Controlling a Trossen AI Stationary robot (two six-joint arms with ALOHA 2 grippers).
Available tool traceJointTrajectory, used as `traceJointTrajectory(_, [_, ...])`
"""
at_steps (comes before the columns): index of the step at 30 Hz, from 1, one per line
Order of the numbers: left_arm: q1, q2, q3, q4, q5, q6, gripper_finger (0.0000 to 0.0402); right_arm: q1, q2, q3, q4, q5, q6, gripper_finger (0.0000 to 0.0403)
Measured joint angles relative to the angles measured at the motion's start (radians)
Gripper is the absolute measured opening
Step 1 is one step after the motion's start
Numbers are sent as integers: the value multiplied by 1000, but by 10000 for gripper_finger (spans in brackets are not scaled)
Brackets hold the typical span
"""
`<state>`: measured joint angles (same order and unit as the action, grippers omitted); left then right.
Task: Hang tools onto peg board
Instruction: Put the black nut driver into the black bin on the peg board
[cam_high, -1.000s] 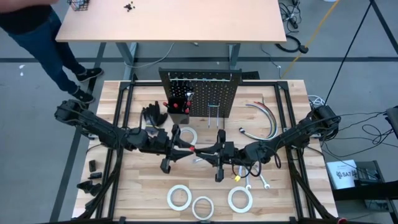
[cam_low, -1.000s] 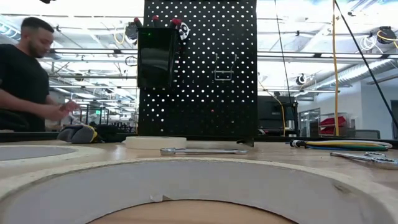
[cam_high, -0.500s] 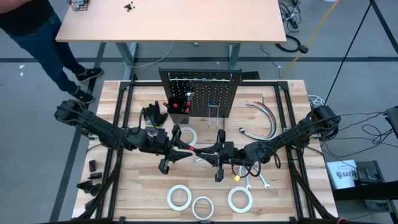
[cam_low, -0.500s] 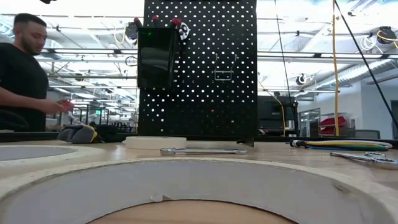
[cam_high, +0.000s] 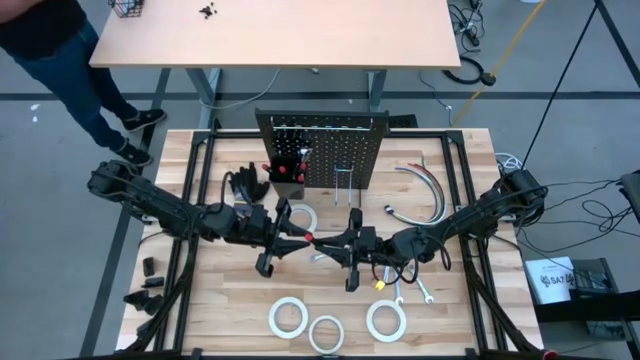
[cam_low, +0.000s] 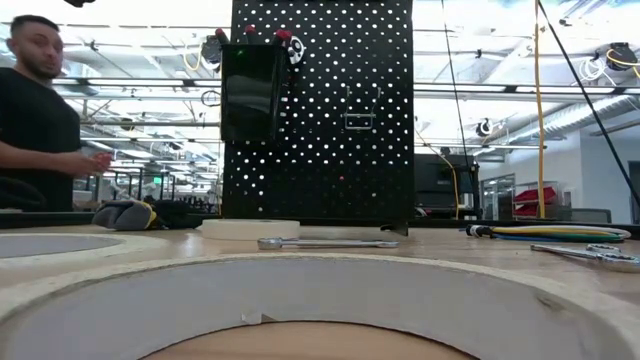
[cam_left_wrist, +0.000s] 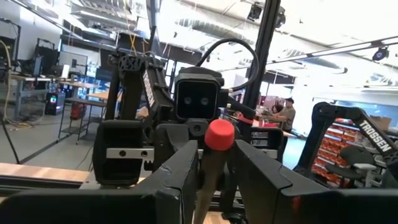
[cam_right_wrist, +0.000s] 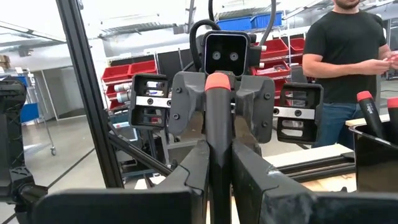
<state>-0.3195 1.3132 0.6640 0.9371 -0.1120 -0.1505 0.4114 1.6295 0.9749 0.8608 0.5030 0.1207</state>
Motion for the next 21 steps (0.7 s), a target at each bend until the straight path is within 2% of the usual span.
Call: traceJointTrajectory(21, [39, 0, 0, 16, 6, 1, 104, -45, 0, 0, -14, -15, -2, 36])
